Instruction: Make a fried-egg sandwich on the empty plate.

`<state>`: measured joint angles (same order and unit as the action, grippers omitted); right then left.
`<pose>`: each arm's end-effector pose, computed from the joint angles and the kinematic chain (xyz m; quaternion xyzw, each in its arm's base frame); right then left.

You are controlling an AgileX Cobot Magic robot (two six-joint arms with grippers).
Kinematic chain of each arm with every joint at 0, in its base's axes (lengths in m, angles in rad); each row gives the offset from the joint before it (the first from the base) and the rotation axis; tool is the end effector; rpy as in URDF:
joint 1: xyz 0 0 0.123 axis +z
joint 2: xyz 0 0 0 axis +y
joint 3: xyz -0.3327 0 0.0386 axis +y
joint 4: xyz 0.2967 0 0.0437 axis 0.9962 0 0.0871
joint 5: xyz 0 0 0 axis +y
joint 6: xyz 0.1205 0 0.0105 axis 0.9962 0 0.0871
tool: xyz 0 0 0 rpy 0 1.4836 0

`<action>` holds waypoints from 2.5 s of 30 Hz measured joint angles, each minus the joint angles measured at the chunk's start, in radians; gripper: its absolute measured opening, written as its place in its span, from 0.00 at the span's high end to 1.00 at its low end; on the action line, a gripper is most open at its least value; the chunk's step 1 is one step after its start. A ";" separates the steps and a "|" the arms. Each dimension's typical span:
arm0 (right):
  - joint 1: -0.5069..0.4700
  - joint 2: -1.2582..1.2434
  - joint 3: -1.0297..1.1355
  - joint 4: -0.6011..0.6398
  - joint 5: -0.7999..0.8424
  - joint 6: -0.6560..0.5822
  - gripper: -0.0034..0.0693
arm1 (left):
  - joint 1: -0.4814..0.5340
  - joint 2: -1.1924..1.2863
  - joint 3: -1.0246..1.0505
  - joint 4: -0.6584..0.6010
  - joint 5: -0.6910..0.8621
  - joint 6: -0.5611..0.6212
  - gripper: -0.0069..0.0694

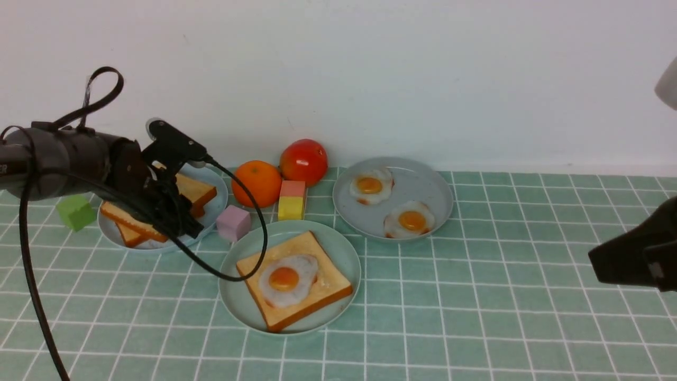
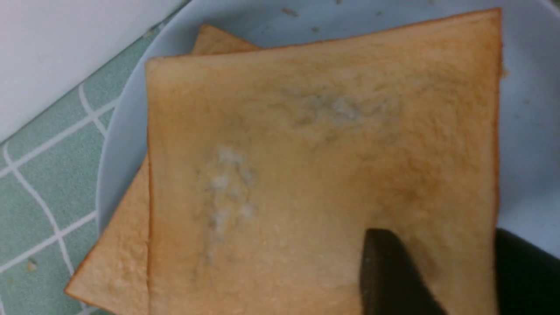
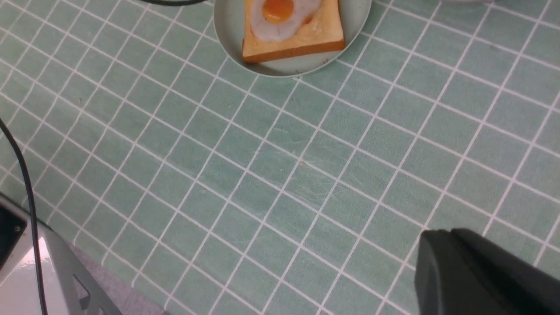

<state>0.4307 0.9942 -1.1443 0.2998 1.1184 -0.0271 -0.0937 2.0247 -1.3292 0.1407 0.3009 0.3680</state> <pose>0.1807 0.1184 0.4219 -0.1955 0.9099 0.2125 0.2977 0.5091 -0.0428 0.1534 0.2711 0.9054 0.0854 0.3153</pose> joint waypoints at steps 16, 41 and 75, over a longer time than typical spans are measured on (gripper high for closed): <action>0.000 -0.008 0.000 -0.001 0.038 -0.023 0.88 | -0.214 -0.383 0.066 -0.008 0.269 -0.097 0.76; 0.000 -0.167 0.000 0.022 0.104 -0.052 0.85 | -0.526 -0.272 0.282 0.207 0.056 -0.173 0.77; 0.000 -0.612 0.233 -0.241 0.082 0.165 0.84 | -0.637 -1.513 0.948 0.088 -0.204 -0.794 0.93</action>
<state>0.4307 0.3822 -0.9115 0.0591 1.2005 0.1378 -0.7312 0.5119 -0.3814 0.2285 0.0965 -0.4258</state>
